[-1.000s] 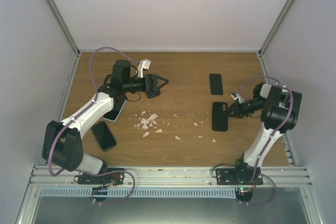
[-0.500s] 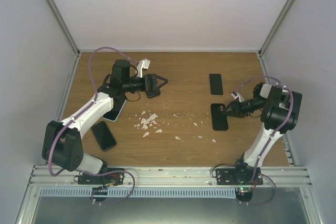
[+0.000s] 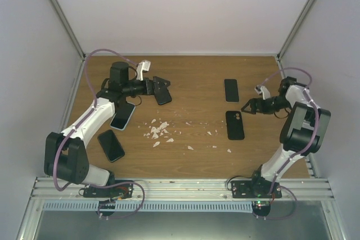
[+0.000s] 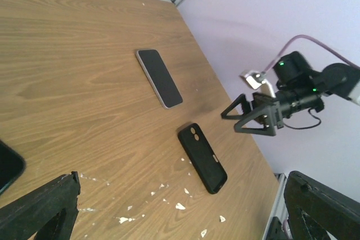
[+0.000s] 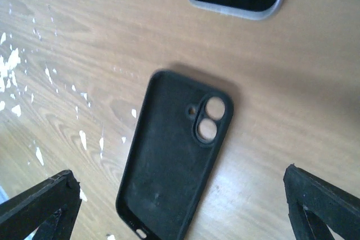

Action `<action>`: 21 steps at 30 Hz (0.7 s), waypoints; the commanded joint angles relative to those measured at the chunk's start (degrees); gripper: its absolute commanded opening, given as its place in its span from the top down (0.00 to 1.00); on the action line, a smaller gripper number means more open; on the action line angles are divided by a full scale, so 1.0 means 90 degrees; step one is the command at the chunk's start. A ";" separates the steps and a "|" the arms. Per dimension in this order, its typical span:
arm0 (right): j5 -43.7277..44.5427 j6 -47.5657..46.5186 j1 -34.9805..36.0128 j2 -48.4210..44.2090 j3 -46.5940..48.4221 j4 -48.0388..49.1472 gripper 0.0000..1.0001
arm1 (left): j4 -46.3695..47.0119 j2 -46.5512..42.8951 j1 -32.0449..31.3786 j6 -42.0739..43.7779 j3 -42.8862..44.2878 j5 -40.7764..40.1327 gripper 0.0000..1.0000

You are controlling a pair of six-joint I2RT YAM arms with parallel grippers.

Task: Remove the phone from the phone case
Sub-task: Place the phone case at the center of the board, then pick up the phone at the center of the board.

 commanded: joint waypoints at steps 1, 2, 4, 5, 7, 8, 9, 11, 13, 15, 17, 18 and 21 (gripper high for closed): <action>-0.0154 0.0061 0.0047 -0.0355 0.0588 0.0159 0.01 | -0.0019 -0.0419 0.0293 0.0280 -0.0069 0.0012 0.01; -0.0171 0.0110 0.0114 -0.0373 0.0725 0.0166 0.00 | -0.0046 -0.0500 0.0372 0.0301 -0.0091 -0.0009 0.01; -0.0159 0.0241 0.0266 -0.0411 0.0975 0.0238 0.00 | -0.0105 -0.0632 0.0521 0.0360 -0.0123 -0.0099 0.01; -0.0141 0.0327 0.0372 -0.0430 0.1078 0.0313 0.00 | -0.0133 -0.0711 0.0607 0.0386 -0.0141 -0.0160 0.01; -0.0061 0.0521 0.0657 -0.0492 0.1273 0.0486 0.00 | -0.0192 -0.0895 0.0822 0.0414 -0.0212 -0.0258 0.01; 0.0002 0.0576 0.0749 -0.0516 0.1351 0.0599 0.00 | -0.0205 -0.0981 0.0890 0.0424 -0.0258 -0.0277 0.01; 0.0073 0.0694 0.0968 -0.0552 0.1426 0.0718 0.00 | -0.0263 -0.1066 0.0979 0.0452 -0.0309 -0.0283 0.01; 0.0252 0.0864 0.1333 -0.0596 0.1537 0.0971 0.01 | -0.0375 -0.1235 0.1145 0.0522 -0.0431 -0.0349 0.01; 0.0507 0.1051 0.1735 -0.0604 0.1622 0.1238 0.00 | -0.0489 -0.1382 0.1239 0.0656 -0.0555 -0.0488 0.01; 0.0663 0.1211 0.2102 -0.0597 0.1658 0.1547 0.00 | -0.0673 -0.1496 0.1291 0.0904 -0.0667 -0.0769 0.01; 0.0742 0.1373 0.2479 -0.0578 0.1649 0.1765 0.00 | -0.0916 -0.1557 0.1320 0.1181 -0.0744 -0.1154 0.01; 0.0758 0.1438 0.2609 -0.0555 0.1655 0.1848 0.00 | -0.1041 -0.1563 0.1323 0.1282 -0.0774 -0.1325 0.01; 0.0790 0.1607 0.2854 -0.0501 0.1654 0.2054 0.00 | -0.1291 -0.1443 0.1323 0.1409 -0.0888 -0.1578 0.01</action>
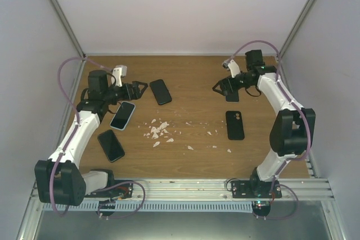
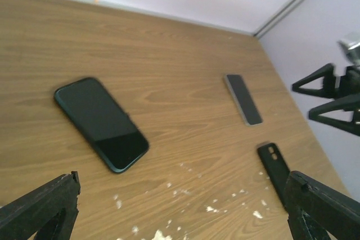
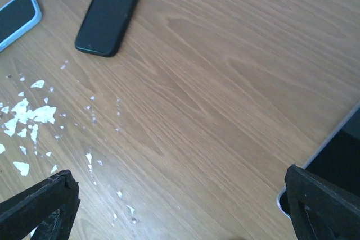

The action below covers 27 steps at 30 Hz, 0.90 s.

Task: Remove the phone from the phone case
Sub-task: Pick up the phone at the center of the board.

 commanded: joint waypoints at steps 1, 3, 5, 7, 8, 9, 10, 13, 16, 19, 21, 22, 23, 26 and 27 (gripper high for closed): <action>0.0208 0.0476 0.0323 -0.0070 0.0128 0.0573 0.00 | -0.0386 0.0064 0.0031 0.0488 -0.0245 -0.0630 0.01; 0.0164 0.0587 0.0354 -0.0073 0.0128 0.0666 0.00 | -0.0390 0.0261 0.0003 0.0489 -0.0293 -0.0656 0.01; 0.0156 0.0660 0.0352 -0.0107 0.0112 0.0716 0.00 | -0.0414 0.0625 -0.0072 0.0444 -0.0235 -0.0799 0.01; 0.0189 0.0702 0.0355 -0.0178 0.0059 0.0770 0.00 | -0.0475 0.1035 -0.0169 0.0431 -0.0068 -0.0950 0.01; 0.0222 0.0726 0.0353 -0.0230 0.0013 0.0803 0.00 | -0.0507 0.1244 -0.0239 0.0442 0.0057 -0.1009 0.01; 0.0247 0.0743 0.0352 -0.0279 -0.0026 0.0840 0.00 | -0.0503 0.1449 -0.0298 0.0478 0.0170 -0.1023 0.01; 0.0260 0.0752 0.0348 -0.0340 -0.0062 0.0867 0.00 | -0.0469 0.1619 -0.0368 0.0469 0.0269 -0.1040 0.01; 0.0340 0.0817 0.0353 -0.0508 -0.0233 0.0975 0.00 | -0.0395 0.2099 -0.0556 0.0376 0.0523 -0.1086 0.01; 0.0497 0.0711 0.0354 -0.0682 -0.0390 0.1039 0.00 | -0.0353 0.2500 -0.0842 0.0416 0.0777 -0.1342 0.01; 0.0824 0.0562 0.0330 -0.0801 -0.0475 0.1037 0.00 | -0.0313 0.2888 -0.1005 0.0458 0.1010 -0.1643 0.01; 0.0878 0.0522 0.0283 -0.0859 -0.0521 0.1034 0.00 | -0.0317 0.3163 -0.1022 0.0450 0.1155 -0.1800 0.01; 0.0882 0.0516 0.0253 -0.0894 -0.0557 0.1034 0.00 | -0.0330 0.3293 -0.1019 0.0463 0.1225 -0.1852 0.01; 0.0884 0.0509 0.0219 -0.0924 -0.0591 0.1050 0.00 | -0.0333 0.3391 -0.1018 0.0468 0.1289 -0.1896 0.01; 0.0865 0.0502 0.0143 -0.0998 -0.0728 0.1122 0.00 | -0.0248 0.3671 -0.1019 0.0498 0.1461 -0.1895 0.01; 0.0844 0.0505 0.0119 -0.1012 -0.0776 0.1143 0.00 | -0.0224 0.3730 -0.1016 0.0507 0.1530 -0.1879 0.01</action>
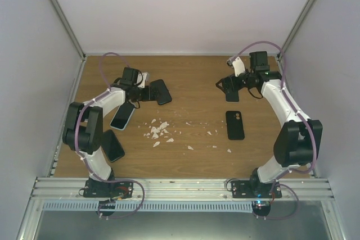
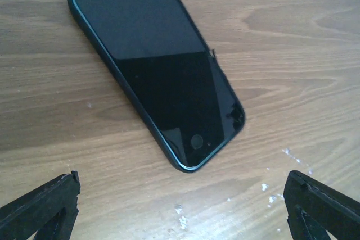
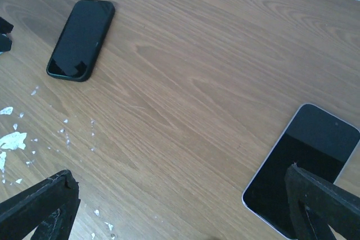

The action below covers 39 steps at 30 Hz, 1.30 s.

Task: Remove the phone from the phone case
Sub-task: Pick up the phone at the center of the board.

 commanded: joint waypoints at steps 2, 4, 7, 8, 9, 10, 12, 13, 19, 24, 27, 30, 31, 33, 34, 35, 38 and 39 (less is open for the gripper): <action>0.0059 -0.0088 -0.0171 -0.0211 -0.0293 0.0202 0.00 | 0.0336 0.0467 0.0002 0.0164 0.0451 -0.0191 0.01; 0.0023 -0.0079 -0.0200 -0.0203 -0.0339 0.0219 0.00 | 0.0379 0.0655 0.0008 0.0213 0.0629 -0.0183 0.01; -0.0013 -0.0074 -0.0234 -0.0193 -0.0365 0.0233 0.01 | 0.0386 0.0962 0.0010 0.0324 0.0909 -0.0206 0.01; -0.0022 -0.0069 -0.0237 -0.0196 -0.0365 0.0234 0.00 | 0.0386 0.1058 0.0007 0.0362 0.0999 -0.0214 0.01; -0.0018 -0.0069 -0.0247 -0.0181 -0.0365 0.0234 0.00 | 0.0391 0.1154 0.0002 0.0395 0.1091 -0.0222 0.01; -0.0023 -0.0069 -0.0249 -0.0182 -0.0373 0.0234 0.00 | 0.0395 0.1260 0.0005 0.0433 0.1180 -0.0208 0.01; -0.0041 -0.0079 -0.0270 -0.0175 -0.0376 0.0234 0.00 | 0.0398 0.1450 0.0005 0.0474 0.1359 -0.0125 0.01; -0.0045 -0.0086 -0.0271 -0.0168 -0.0384 0.0236 0.00 | 0.0393 0.1543 0.0004 0.0490 0.1446 -0.0051 0.01; -0.0075 -0.0075 -0.0310 -0.0141 -0.0395 0.0240 0.00 | 0.0308 0.2046 -0.0166 0.0800 0.2106 0.0171 0.01; -0.0114 -0.0068 -0.0321 -0.0130 -0.0395 0.0244 0.00 | 0.0052 0.2494 -0.0329 0.1002 0.2695 0.0421 0.01; -0.0130 -0.0066 -0.0333 -0.0127 -0.0387 0.0240 0.00 | -0.0048 0.2608 -0.0507 0.1197 0.2877 0.0442 0.01; -0.0135 -0.0058 -0.0342 -0.0104 -0.0362 0.0208 0.00 | -0.0015 0.2565 -0.0692 0.1195 0.2928 0.0233 0.01; -0.0141 -0.0059 -0.0342 -0.0107 -0.0356 0.0202 0.01 | 0.0032 0.2509 -0.0683 0.1097 0.2919 0.0169 0.01; -0.0133 -0.0073 -0.0349 -0.0118 -0.0361 0.0204 0.00 | 0.0067 0.2355 -0.0607 0.0802 0.2875 -0.0050 0.01; -0.0126 -0.0073 -0.0357 -0.0119 -0.0370 0.0204 0.00 | 0.0119 0.2244 -0.0558 0.0658 0.2749 -0.0175 0.01; -0.0129 -0.0070 -0.0360 -0.0133 -0.0376 0.0204 0.01 | 0.0239 0.2083 -0.0504 0.0527 0.2572 -0.0320 0.01; -0.0160 -0.0057 -0.0374 -0.0121 -0.0385 0.0219 0.00 | 0.0568 0.1658 -0.0385 0.0309 0.2091 -0.0846 0.01; -0.0175 -0.0056 -0.0372 -0.0114 -0.0385 0.0223 0.00 | 0.0576 0.1609 -0.0352 0.0285 0.2032 -0.1028 0.01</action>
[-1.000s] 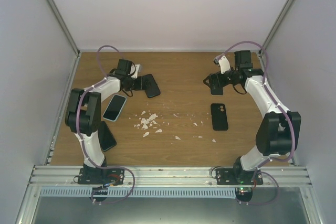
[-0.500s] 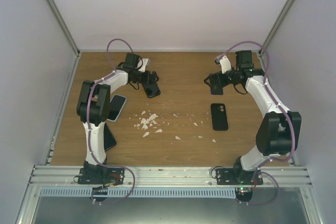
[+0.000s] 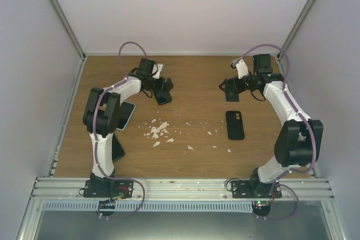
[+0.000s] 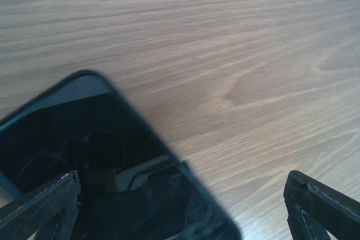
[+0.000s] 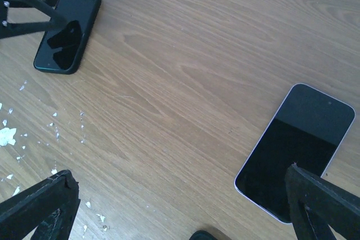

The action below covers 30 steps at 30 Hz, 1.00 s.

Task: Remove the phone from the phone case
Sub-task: Pick up the phone at the center of the board.

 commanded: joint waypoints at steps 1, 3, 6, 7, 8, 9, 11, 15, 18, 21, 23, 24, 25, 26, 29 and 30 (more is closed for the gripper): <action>-0.0119 -0.0023 -0.0070 -0.0053 -0.0026 0.0110 0.00 | 0.0426 -0.0650 0.0252 -0.0369 -0.0373 -0.0981 0.01; -0.0132 -0.0020 -0.0070 -0.0042 -0.0009 0.0106 0.00 | 0.0292 -0.0591 0.0318 -0.0374 -0.0399 -0.1116 0.01; -0.0158 -0.0021 -0.0079 -0.0060 -0.0020 0.0097 0.00 | 0.0193 -0.0497 0.0344 -0.0369 -0.0484 -0.1081 0.01; -0.0166 -0.0019 -0.0078 -0.0067 -0.0036 0.0105 0.00 | 0.0177 -0.0464 0.0345 -0.0364 -0.0514 -0.1038 0.01; -0.0158 -0.0027 -0.0080 -0.0079 -0.0046 0.0103 0.00 | 0.0175 -0.0443 0.0343 -0.0379 -0.0545 -0.1016 0.01; -0.0157 -0.0036 -0.0083 -0.0087 -0.0065 0.0105 0.00 | 0.0186 -0.0399 0.0344 -0.0390 -0.0569 -0.0979 0.01; -0.0148 -0.0028 -0.0099 -0.0115 -0.0081 0.0110 0.01 | 0.0188 -0.0303 0.0346 -0.0408 -0.0566 -0.0942 0.01; -0.0155 -0.0025 -0.0136 -0.0161 -0.0124 0.0110 0.00 | 0.0163 -0.0091 0.0343 -0.0444 -0.0487 -0.0774 0.01; -0.0167 -0.0018 -0.0153 -0.0191 -0.0182 0.0127 0.00 | 0.0180 0.0040 0.0303 -0.0434 -0.0411 -0.0550 0.01; -0.0174 -0.0013 -0.0167 -0.0179 -0.0181 0.0133 0.00 | 0.0164 0.0239 0.0217 -0.0348 -0.0240 -0.0375 0.01; -0.0176 -0.0013 -0.0168 -0.0151 -0.0147 0.0111 0.00 | 0.0154 0.0397 0.0184 -0.0322 -0.0065 -0.0128 0.01; -0.0172 -0.0018 -0.0173 -0.0143 -0.0134 0.0101 0.00 | 0.0155 0.0469 0.0163 -0.0299 0.0010 -0.0025 0.01; -0.0176 -0.0012 -0.0171 -0.0132 -0.0131 0.0101 0.00 | 0.0173 0.0515 0.0135 -0.0267 0.0071 0.0091 0.01; -0.0178 -0.0013 -0.0176 -0.0137 -0.0128 0.0095 0.00 | 0.0196 0.0555 0.0087 -0.0223 0.0135 0.0198 0.01; -0.0167 -0.0010 -0.0178 -0.0127 -0.0140 0.0101 0.01 | 0.0090 0.0701 -0.0127 0.0066 0.0386 0.0379 0.01; -0.0162 -0.0015 -0.0178 -0.0124 -0.0140 0.0100 0.00 | -0.0009 0.0773 -0.0214 0.0215 0.0479 0.0359 0.01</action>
